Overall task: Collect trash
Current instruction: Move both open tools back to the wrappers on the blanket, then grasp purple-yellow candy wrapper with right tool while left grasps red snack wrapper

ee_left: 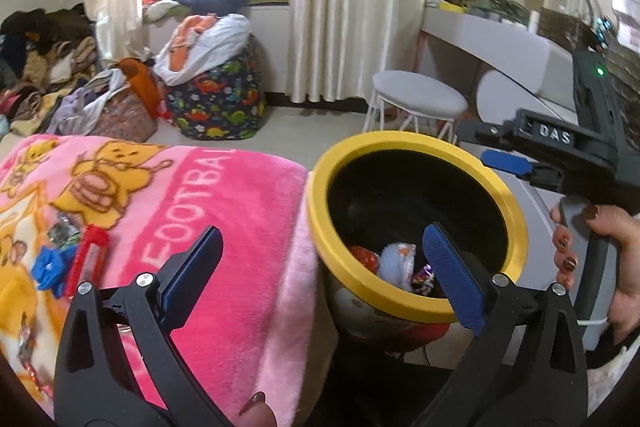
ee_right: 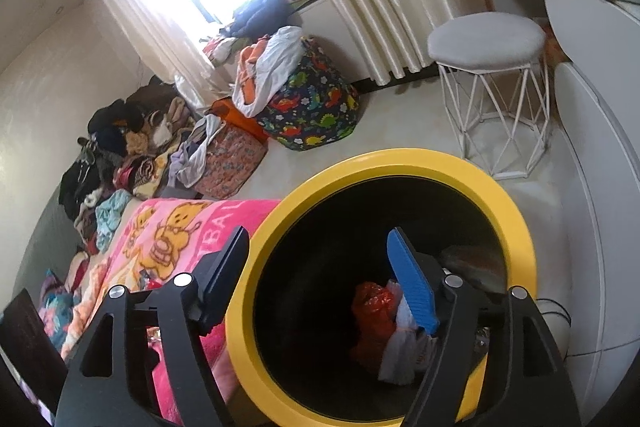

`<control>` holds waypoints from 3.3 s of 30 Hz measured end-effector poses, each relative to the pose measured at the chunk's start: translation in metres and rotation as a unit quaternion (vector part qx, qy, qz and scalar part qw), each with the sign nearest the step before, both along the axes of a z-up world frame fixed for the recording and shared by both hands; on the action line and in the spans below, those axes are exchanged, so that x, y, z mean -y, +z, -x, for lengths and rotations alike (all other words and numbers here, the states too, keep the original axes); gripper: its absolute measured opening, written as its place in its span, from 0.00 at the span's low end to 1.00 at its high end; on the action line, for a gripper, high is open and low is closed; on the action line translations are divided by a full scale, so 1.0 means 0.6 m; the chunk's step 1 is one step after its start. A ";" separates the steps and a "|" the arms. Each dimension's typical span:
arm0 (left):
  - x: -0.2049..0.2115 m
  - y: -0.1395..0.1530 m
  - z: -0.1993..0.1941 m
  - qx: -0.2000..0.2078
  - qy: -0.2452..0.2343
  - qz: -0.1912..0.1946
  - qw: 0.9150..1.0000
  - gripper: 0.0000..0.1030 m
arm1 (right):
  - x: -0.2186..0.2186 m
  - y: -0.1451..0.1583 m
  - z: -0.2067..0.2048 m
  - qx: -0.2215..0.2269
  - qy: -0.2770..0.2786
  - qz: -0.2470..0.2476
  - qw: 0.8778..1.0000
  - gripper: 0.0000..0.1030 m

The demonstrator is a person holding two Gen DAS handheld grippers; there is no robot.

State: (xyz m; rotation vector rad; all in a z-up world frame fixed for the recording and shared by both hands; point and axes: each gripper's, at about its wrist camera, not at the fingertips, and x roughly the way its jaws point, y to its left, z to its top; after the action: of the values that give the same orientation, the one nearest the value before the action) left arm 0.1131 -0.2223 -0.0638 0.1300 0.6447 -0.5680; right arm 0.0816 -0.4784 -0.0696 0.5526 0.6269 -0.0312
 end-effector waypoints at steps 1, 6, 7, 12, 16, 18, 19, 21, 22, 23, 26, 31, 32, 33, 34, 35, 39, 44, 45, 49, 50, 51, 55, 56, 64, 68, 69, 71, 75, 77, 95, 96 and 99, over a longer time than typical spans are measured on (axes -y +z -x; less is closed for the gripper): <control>-0.005 0.003 0.000 0.000 0.007 0.002 1.000 0.89 | -0.005 0.002 -0.001 0.001 0.003 0.002 1.000 0.69; -0.035 0.015 -0.002 0.009 0.038 0.011 0.999 0.89 | -0.035 0.015 -0.012 0.006 0.026 0.016 1.000 0.70; -0.040 0.016 -0.001 0.012 0.041 0.012 0.999 0.89 | -0.042 0.018 -0.013 0.008 0.032 0.019 0.999 0.70; -0.069 0.027 -0.001 0.019 0.065 0.021 0.997 0.89 | -0.075 0.030 -0.023 0.014 0.060 0.033 0.998 0.71; -0.091 0.033 0.000 0.025 0.083 0.024 0.996 0.89 | -0.104 0.038 -0.029 0.018 0.082 0.043 0.996 0.72; -0.100 0.036 0.000 0.026 0.091 0.027 0.995 0.89 | -0.117 0.042 -0.033 0.019 0.092 0.045 0.995 0.72; -0.106 0.037 0.000 0.027 0.095 0.028 0.995 0.89 | -0.123 0.043 -0.034 0.020 0.097 0.045 0.994 0.72; -0.117 0.038 0.001 0.030 0.101 0.029 0.994 0.89 | -0.139 0.046 -0.039 0.019 0.109 0.048 0.993 0.72; -0.123 0.039 0.000 0.030 0.103 0.029 0.994 0.89 | -0.146 0.047 -0.040 0.019 0.113 0.051 0.992 0.72; -0.128 0.040 -0.001 0.030 0.106 0.029 0.994 0.89 | -0.151 0.047 -0.040 0.018 0.117 0.053 0.992 0.72; -0.148 0.041 -0.001 0.030 0.118 0.032 0.992 0.89 | -0.172 0.046 -0.043 0.017 0.130 0.060 0.990 0.72; -0.175 0.045 0.002 0.034 0.135 0.038 0.990 0.89 | -0.205 0.048 -0.046 0.020 0.149 0.068 0.986 0.72; -0.178 0.046 0.003 0.035 0.137 0.038 0.989 0.89 | -0.212 0.049 -0.047 0.021 0.154 0.068 0.986 0.72; -0.183 0.046 0.003 0.037 0.141 0.037 0.989 0.89 | -0.218 0.050 -0.047 0.023 0.158 0.068 0.985 0.72; -0.189 0.047 0.003 0.037 0.145 0.038 0.988 0.89 | -0.221 0.050 -0.046 0.024 0.160 0.069 0.984 0.72; -0.192 0.047 0.003 0.037 0.147 0.039 0.988 0.89 | -0.228 0.051 -0.046 0.025 0.165 0.070 0.984 0.72; -0.210 0.050 0.004 0.040 0.160 0.041 0.985 0.89 | -0.244 0.052 -0.047 0.028 0.175 0.072 0.982 0.72; -0.236 0.052 0.007 0.043 0.177 0.042 0.982 0.89 | -0.266 0.049 -0.050 0.028 0.189 0.077 0.978 0.72; -0.240 0.052 0.007 0.043 0.179 0.041 0.982 0.89 | -0.271 0.048 -0.050 0.028 0.192 0.079 0.978 0.72; -0.260 0.053 0.010 0.047 0.193 0.039 0.979 0.89 | -0.288 0.043 -0.052 0.027 0.204 0.081 0.975 0.72; -0.265 0.053 0.011 0.047 0.195 0.040 0.979 0.89 | -0.293 0.042 -0.052 0.026 0.207 0.083 0.974 0.72; -0.269 0.053 0.012 0.047 0.198 0.041 0.978 0.89 | -0.299 0.041 -0.053 0.026 0.210 0.085 0.974 0.72; -0.290 0.053 0.013 0.047 0.212 0.043 0.975 0.89 | -0.317 0.036 -0.056 0.024 0.224 0.091 0.970 0.72; -0.295 0.053 0.013 0.047 0.215 0.044 0.975 0.89 | -0.323 0.034 -0.057 0.023 0.228 0.093 0.969 0.72; -0.339 0.047 0.014 0.043 0.240 0.047 0.969 0.89 | -0.368 0.023 -0.060 0.015 0.259 0.104 0.960 0.72; -0.362 0.040 0.013 0.035 0.257 0.050 0.965 0.89 | -0.390 0.016 -0.063 0.010 0.277 0.113 0.954 0.71; -0.366 0.038 0.013 0.032 0.259 0.050 0.964 0.89 | -0.397 0.013 -0.063 0.007 0.282 0.115 0.953 0.69; -0.379 0.032 0.014 0.026 0.264 0.053 0.963 0.89 | -0.408 0.005 -0.066 0.000 0.291 0.118 0.949 0.67; -0.407 0.019 0.017 0.014 0.277 0.059 0.959 0.89 | -0.423 -0.009 -0.074 -0.012 0.303 0.125 0.945 0.62; -0.420 0.010 0.019 0.005 0.284 0.062 0.957 0.89 | -0.428 -0.016 -0.078 -0.018 0.309 0.128 0.942 0.59; -0.467 -0.087 0.058 -0.093 0.288 0.080 0.950 0.78 | -0.457 -0.082 -0.116 -0.073 0.342 0.149 0.925 0.43; -0.467 -0.091 0.059 -0.099 0.288 0.084 0.949 0.77 | -0.457 -0.084 -0.119 -0.075 0.343 0.148 0.925 0.43; -0.468 -0.110 0.061 -0.125 0.285 0.100 0.945 0.71 | -0.461 -0.093 -0.129 -0.082 0.346 0.146 0.923 0.40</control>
State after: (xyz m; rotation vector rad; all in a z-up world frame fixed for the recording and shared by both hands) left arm 0.0765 0.0588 -0.1297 -0.3186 0.8253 -0.0846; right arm 0.1592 -0.2016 -0.1253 0.0169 0.9356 0.4937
